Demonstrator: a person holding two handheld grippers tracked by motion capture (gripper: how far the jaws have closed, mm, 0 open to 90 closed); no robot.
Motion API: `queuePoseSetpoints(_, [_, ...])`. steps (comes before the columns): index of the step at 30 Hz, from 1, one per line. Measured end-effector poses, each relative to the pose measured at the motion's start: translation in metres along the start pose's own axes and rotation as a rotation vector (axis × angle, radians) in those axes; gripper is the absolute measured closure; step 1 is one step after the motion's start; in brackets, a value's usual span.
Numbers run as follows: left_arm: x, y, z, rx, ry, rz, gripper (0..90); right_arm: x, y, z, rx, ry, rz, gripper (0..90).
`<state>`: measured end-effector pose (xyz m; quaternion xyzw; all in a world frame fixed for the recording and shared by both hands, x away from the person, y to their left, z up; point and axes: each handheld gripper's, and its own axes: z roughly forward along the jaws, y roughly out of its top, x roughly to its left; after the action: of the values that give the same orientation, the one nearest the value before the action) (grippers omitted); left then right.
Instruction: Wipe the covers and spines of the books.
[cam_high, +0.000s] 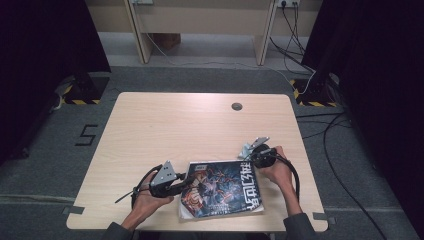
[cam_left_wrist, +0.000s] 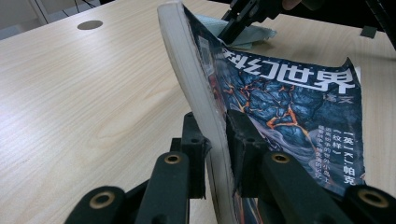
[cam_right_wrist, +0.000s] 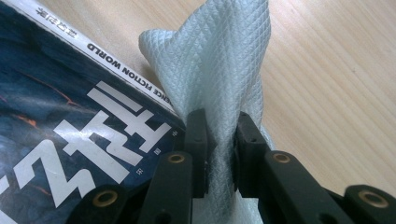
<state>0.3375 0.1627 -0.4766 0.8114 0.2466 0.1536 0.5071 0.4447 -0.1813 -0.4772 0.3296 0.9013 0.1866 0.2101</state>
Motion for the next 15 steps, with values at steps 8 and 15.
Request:
queuePoseSetpoints(8, [0.000,0.000,0.000,-0.001,-0.003,-0.001,77.6,0.003,0.005,-0.007,-0.019,0.028,-0.018,79.2])
queuePoseSetpoints(15, [0.001,0.000,0.000,0.001,0.001,-0.002,77.5,0.018,0.019,-0.020,-0.115,0.131,-0.048,79.2])
